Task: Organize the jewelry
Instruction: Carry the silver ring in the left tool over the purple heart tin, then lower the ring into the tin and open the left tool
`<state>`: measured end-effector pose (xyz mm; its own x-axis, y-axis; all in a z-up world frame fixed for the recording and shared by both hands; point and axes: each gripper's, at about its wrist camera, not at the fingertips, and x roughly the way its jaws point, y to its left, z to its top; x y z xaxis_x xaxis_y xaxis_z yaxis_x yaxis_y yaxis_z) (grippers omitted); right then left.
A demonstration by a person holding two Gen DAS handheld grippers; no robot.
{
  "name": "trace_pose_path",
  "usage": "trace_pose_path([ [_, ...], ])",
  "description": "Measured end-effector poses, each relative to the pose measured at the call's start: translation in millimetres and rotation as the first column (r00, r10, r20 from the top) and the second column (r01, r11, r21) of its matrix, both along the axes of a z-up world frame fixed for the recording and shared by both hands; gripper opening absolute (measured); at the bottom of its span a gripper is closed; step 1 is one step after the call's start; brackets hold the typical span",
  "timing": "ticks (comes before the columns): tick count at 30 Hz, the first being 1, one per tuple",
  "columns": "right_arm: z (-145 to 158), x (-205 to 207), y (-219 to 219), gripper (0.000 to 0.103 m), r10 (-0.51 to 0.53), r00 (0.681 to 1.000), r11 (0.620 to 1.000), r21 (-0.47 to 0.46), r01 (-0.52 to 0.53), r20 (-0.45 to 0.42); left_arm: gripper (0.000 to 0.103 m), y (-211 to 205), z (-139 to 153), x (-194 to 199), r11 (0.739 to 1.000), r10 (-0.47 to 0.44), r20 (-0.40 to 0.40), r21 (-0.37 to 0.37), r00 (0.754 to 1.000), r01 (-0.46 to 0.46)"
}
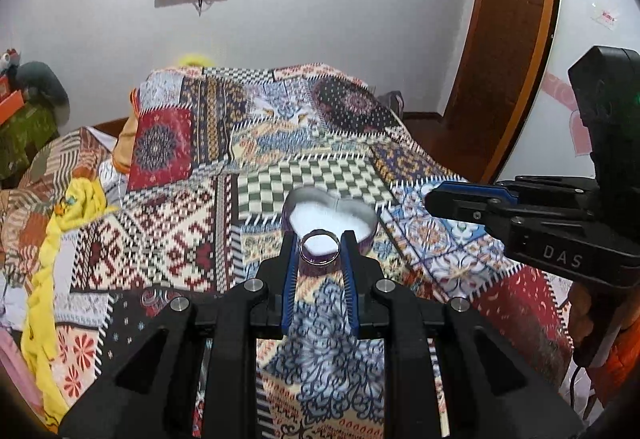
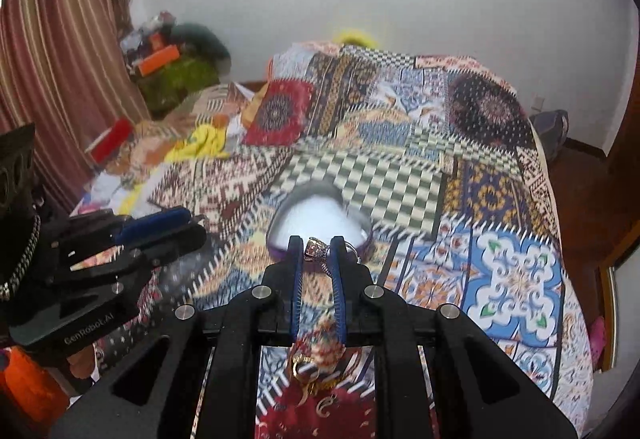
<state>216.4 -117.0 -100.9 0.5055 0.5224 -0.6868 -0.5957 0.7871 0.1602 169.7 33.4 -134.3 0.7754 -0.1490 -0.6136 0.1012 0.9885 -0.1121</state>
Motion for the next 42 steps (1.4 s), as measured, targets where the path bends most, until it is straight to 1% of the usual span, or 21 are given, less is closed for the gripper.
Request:
trace_pose_path([
  [6, 10.5, 13.0, 0.1, 0.012, -0.006, 0.999, 1.0, 0.021, 0.005, 0.044, 0.02, -4.1, 4.4, 15.7, 1.0, -0.015, 0.016, 0.01, 1.0, 0.015],
  [15, 7.2, 29.8, 6.7, 0.012, 0.004, 0.998, 1.0, 0.027, -0.005, 0.055, 0.02, -11.8, -7.5, 40.3, 0.999, -0.044, -0.014, 0.031, 0.999, 0.044],
  [23, -12.9, 51.1, 17.5, 0.012, 0.046, 0.999, 0.999, 0.01, -0.046, -0.008, 0.02, -13.0, -27.4, 62.9, 0.996, -0.076, -0.073, 0.032, 0.994, 0.079],
  [28, -34.4, 68.0, 23.7, 0.012, 0.087, 0.991, 0.996, -0.002, -0.088, -0.098, 0.02, -16.7, -44.9, 77.5, 0.992, -0.108, -0.128, 0.052, 0.986, 0.115],
  [31, -45.0, 75.4, 26.6, 0.012, 0.104, 0.985, 0.994, -0.017, -0.108, -0.138, 0.02, -20.1, -52.8, 81.7, 0.989, -0.115, -0.147, 0.072, 0.982, 0.126],
  [36, -54.6, 83.8, 29.3, 0.012, 0.119, 0.977, 0.992, -0.029, -0.126, -0.177, 0.02, -18.8, -59.5, 85.4, 0.989, -0.113, -0.166, 0.078, 0.98, 0.127],
  [42, -63.3, 86.5, 34.8, 0.012, 0.136, 0.97, 0.988, -0.047, -0.148, -0.2, 0.02, -14.7, -60.8, 86.4, 0.991, -0.1, -0.17, 0.076, 0.98, 0.114],
])
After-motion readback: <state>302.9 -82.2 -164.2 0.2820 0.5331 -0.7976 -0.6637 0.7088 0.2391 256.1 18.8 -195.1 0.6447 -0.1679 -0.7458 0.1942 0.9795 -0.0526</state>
